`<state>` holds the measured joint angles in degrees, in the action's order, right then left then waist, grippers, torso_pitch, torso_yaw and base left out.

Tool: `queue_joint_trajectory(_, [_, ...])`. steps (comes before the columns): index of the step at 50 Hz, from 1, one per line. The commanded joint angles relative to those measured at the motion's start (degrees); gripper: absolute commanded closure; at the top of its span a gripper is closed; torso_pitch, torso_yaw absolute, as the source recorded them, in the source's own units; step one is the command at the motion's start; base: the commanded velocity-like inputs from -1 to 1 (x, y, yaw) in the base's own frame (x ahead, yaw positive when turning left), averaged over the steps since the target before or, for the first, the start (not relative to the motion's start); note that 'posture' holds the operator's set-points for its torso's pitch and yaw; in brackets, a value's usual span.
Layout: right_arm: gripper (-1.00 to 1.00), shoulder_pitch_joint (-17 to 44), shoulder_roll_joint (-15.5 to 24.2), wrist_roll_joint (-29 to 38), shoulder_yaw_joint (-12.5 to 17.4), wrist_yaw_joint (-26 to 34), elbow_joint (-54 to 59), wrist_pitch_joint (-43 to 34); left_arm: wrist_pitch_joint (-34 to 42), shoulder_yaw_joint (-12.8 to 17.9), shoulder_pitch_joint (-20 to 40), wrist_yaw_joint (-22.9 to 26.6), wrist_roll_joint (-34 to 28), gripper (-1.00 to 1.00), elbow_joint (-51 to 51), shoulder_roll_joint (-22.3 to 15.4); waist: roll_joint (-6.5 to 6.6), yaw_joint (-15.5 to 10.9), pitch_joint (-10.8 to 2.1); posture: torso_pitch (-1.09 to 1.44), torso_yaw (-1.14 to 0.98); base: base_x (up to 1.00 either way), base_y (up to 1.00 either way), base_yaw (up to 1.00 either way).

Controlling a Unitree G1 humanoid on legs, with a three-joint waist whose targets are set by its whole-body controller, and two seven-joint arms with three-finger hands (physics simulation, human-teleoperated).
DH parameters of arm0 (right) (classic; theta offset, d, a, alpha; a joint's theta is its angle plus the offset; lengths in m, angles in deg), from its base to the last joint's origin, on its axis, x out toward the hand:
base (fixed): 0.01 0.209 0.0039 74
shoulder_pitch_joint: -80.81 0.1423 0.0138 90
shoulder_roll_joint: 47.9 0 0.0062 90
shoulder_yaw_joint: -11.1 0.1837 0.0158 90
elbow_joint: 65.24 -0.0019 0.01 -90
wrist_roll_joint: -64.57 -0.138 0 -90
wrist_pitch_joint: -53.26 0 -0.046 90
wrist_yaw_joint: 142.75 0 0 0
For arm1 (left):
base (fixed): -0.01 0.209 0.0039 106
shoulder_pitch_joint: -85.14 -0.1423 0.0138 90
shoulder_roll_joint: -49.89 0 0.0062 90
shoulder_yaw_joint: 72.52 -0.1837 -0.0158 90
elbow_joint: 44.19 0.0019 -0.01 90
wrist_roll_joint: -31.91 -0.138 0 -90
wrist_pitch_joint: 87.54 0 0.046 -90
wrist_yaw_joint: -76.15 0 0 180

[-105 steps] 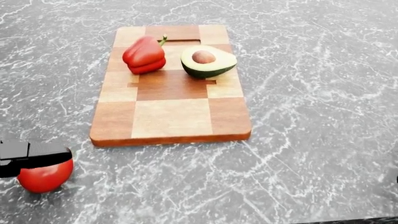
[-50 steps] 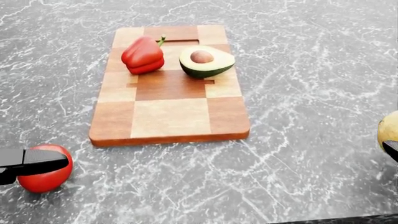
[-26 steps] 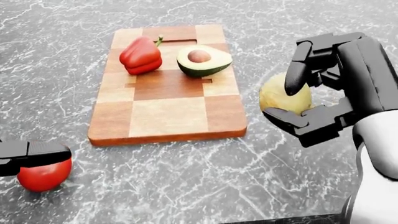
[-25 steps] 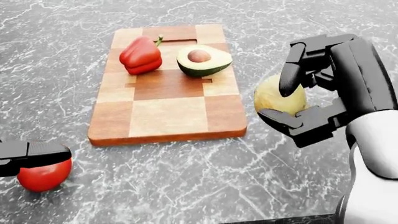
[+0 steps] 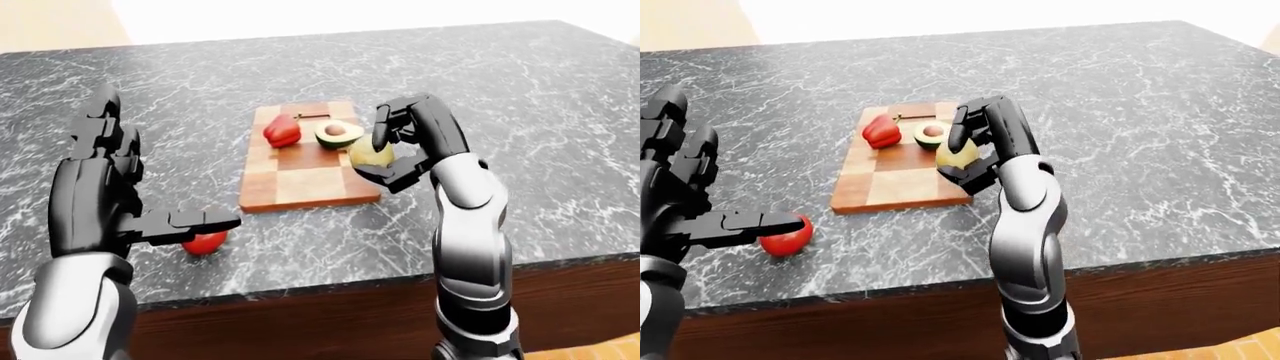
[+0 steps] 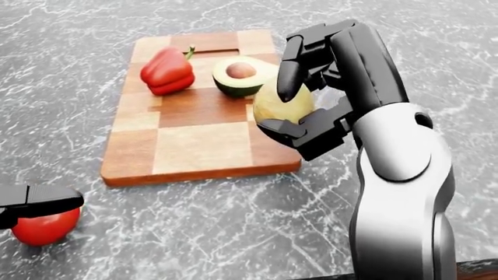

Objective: Place the avocado, onion, tomato and bell pepper on the cutting board.

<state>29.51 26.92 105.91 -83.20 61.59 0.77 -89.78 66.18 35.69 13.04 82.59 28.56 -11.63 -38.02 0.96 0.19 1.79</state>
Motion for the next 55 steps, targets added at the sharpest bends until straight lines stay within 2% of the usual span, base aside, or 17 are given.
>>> queue_joint_trajectory(1, [0.91,3.17,-0.36,0.06,0.17,-1.22,-0.46,2.04,-0.89,0.27,1.01,-0.10,-0.34,-1.00,-1.67,-0.61,0.16,-0.02,-1.32,0.00,0.00,0.00,0.00,0.00])
queue_joint_trajectory(3, [0.91,2.99,-0.59,0.65,-0.49,-0.48,-1.68,1.13,-0.55,0.12,1.06,-0.10,-0.46,-1.00,-2.02,-0.58,0.23,0.03,-1.29,0.00,0.00,0.00,0.00,0.00])
queue_joint_trajectory(13, [0.88,2.95,-2.97,-1.23,-0.98,-3.92,4.50,6.22,-2.15,-0.25,0.52,-0.09,-1.05,-1.00,-1.05,0.02,0.30,0.00,-1.27,0.00,0.00,0.00,0.00,0.00])
queue_joint_trajectory(21, [0.70,3.55,-3.32,-4.92,-0.60,-8.99,13.46,12.69,-2.84,-0.26,0.74,-0.32,-1.02,-1.00,0.01,-0.10,0.39,0.04,-1.50,0.00,0.00,0.00,0.00,0.00])
queue_joint_trajectory(29, [0.54,1.51,-4.19,-2.53,-2.57,-7.18,8.56,9.73,-1.32,0.69,0.04,0.51,-0.75,-1.00,-2.11,-0.22,0.30,-0.09,-1.37,0.00,0.00,0.00,0.00,0.00])
queue_joint_trajectory(46, [0.16,0.41,-4.48,-0.84,-2.14,-5.76,7.50,9.99,-1.52,1.33,-0.32,0.96,-0.63,-1.00,-2.37,-0.37,0.35,-0.09,-1.40,0.00,0.00,0.00,0.00,0.00])
queue_joint_trajectory(55, [0.07,-0.80,-4.49,-1.35,-2.09,-6.68,8.56,11.63,-4.97,0.72,-1.14,0.43,-0.76,-1.00,0.19,0.32,0.35,-0.11,-1.53,0.00,0.00,0.00,0.00,0.00])
